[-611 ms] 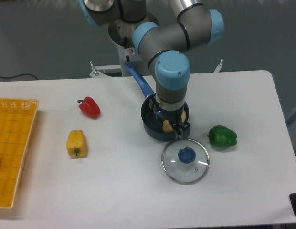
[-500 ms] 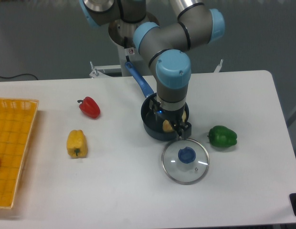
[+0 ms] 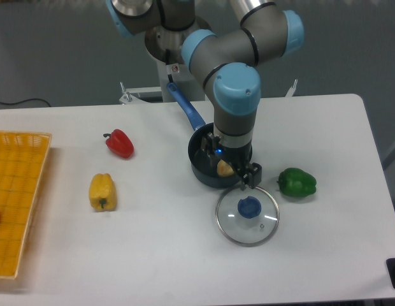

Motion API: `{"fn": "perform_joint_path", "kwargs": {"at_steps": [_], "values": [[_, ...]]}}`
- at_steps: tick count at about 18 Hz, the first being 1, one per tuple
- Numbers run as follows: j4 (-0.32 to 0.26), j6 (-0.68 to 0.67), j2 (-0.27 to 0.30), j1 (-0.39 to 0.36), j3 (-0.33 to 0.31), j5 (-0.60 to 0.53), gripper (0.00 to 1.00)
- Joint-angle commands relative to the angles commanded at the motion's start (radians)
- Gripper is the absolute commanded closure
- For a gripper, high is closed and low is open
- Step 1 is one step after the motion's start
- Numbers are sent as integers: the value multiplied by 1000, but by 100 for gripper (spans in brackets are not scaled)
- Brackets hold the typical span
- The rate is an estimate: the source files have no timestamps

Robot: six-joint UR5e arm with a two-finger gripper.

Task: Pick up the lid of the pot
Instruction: 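Lift the gripper out of the saucepan and move toward the glass lid, then lower the gripper over the blue knob of the glass lid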

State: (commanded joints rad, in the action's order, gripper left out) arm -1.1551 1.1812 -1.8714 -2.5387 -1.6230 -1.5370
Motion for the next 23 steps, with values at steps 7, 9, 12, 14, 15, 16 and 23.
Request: {"fn": "perform_joint_path", "kwargs": {"at_steps": [7,9,12,14,15,16,23], "values": [[100,-142,-52,-35,-11,0,0],[103,-173,-64,-40,-14,0,0],[109,-293,-84,-41,-14,2,0],[126,-404,-103,-44,-14,2,0],[136,-464,-109,-46,-14,2,0],[143,-507,-115,-49,-11,3,0],[198,-693,-149,-52,0,3,0]]}}
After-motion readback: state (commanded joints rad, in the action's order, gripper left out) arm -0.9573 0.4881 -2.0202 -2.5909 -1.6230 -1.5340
